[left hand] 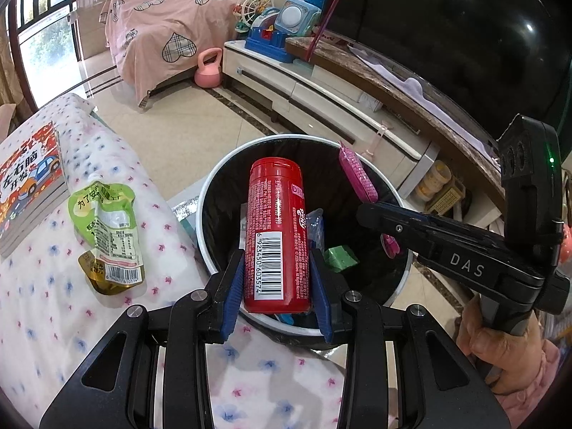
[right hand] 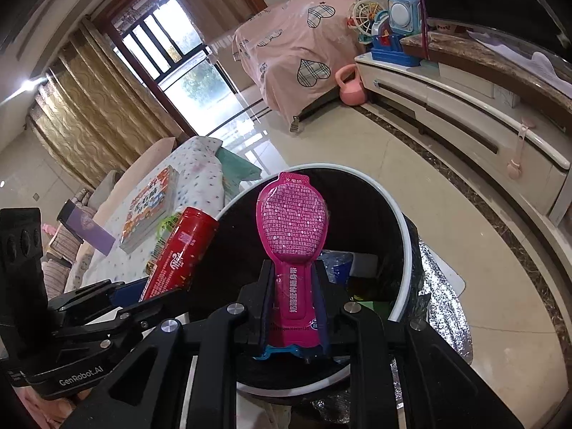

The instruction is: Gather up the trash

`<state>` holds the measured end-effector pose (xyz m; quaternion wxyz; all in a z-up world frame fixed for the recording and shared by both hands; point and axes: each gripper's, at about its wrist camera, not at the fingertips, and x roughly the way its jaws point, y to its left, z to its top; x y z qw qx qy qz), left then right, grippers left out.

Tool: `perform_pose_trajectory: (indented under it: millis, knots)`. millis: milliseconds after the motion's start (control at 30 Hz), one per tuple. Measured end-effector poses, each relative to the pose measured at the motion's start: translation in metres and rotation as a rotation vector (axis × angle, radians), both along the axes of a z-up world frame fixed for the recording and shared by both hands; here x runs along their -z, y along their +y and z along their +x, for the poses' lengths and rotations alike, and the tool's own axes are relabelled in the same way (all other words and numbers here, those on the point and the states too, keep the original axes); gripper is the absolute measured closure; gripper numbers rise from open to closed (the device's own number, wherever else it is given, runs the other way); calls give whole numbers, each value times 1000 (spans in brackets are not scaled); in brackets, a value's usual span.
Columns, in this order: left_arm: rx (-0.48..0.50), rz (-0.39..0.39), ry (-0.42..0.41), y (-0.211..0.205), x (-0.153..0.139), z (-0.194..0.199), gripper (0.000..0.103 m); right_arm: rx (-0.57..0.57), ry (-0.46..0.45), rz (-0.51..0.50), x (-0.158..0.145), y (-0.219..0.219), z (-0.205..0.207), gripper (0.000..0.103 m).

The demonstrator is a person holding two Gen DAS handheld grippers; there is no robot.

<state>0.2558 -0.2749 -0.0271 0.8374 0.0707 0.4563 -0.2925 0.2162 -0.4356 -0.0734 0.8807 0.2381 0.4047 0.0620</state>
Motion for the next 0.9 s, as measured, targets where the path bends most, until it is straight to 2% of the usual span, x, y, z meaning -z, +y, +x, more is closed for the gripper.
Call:
perform_pose_trajectory:
  millis: [233,267,367,467,533,600,633,700,800,900]
  knots:
    - [1,1,8,-2,0,0,69,3,20,-4,2,0,4,79]
    - [-1,1,10,-1,-1,0,68,3,25,-5,3,0,5,79]
    - [-16,-10,8,5,-4,-1,52,11,29,-3,3,-2,5,77]
    - [-34,-34,-7,16,-10,-5,52,25,10,4,-2,-3,-1,72]
    - [-48,-55,-10,25,-13,-10,51,37,-12,10,-8,-3,-9,65]
    - [-62,-72,-18,33,-16,-17,41,46,-35,17,-14,-2,-18,54]
    - [-69,-79,-23,37,-17,-21,40,50,-45,21,-16,0,-22,51]
    - [-85,-94,-34,47,-19,-32,33,60,-73,34,-22,4,-33,34]
    - [-106,-120,-49,62,-20,-49,30,75,-109,45,-28,12,-48,19]
    - [-131,-142,-62,79,-20,-67,27,97,-142,59,-32,22,-66,13]
